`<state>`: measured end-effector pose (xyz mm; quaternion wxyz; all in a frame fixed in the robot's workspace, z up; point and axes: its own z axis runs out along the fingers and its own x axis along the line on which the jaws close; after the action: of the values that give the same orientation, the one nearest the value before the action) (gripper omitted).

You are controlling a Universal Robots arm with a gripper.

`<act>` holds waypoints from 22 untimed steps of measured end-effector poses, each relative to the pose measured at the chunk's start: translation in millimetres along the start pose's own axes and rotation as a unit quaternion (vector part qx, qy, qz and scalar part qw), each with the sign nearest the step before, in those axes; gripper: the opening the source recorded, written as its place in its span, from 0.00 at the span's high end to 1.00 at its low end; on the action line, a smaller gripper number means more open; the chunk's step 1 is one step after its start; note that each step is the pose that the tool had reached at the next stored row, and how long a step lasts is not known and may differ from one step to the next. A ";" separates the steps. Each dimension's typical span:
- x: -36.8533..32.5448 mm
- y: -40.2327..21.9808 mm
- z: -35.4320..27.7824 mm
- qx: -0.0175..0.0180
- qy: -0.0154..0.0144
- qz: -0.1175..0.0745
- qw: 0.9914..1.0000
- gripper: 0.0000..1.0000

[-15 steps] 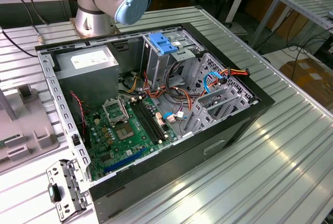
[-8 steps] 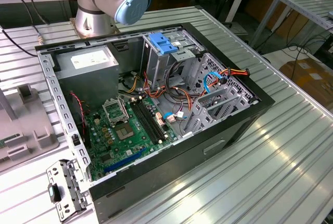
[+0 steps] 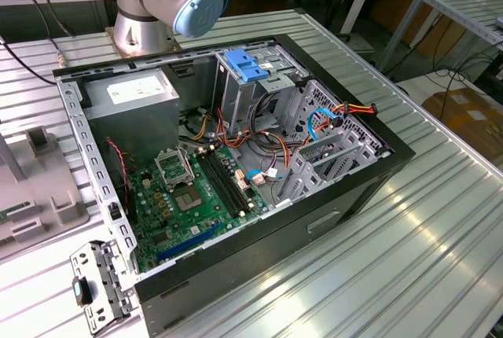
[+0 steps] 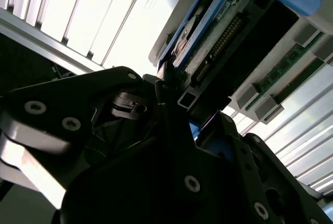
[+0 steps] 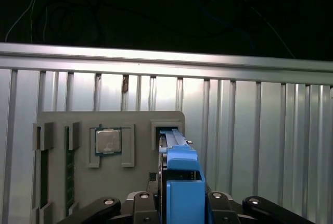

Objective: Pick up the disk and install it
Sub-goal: 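Pick up the disk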

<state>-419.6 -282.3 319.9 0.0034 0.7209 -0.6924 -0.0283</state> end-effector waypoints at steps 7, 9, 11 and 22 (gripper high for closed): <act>-0.2 0.2 -5.5 0.000 0.000 0.000 1.000 0.63; -0.2 0.3 -6.7 0.000 0.000 0.000 1.000 0.63; -0.3 0.3 -7.9 0.000 0.000 0.000 1.000 0.63; -0.5 0.6 -13.7 0.000 0.000 0.000 1.000 0.63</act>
<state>-419.6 -282.3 333.6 0.0031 0.7209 -0.6924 -0.0285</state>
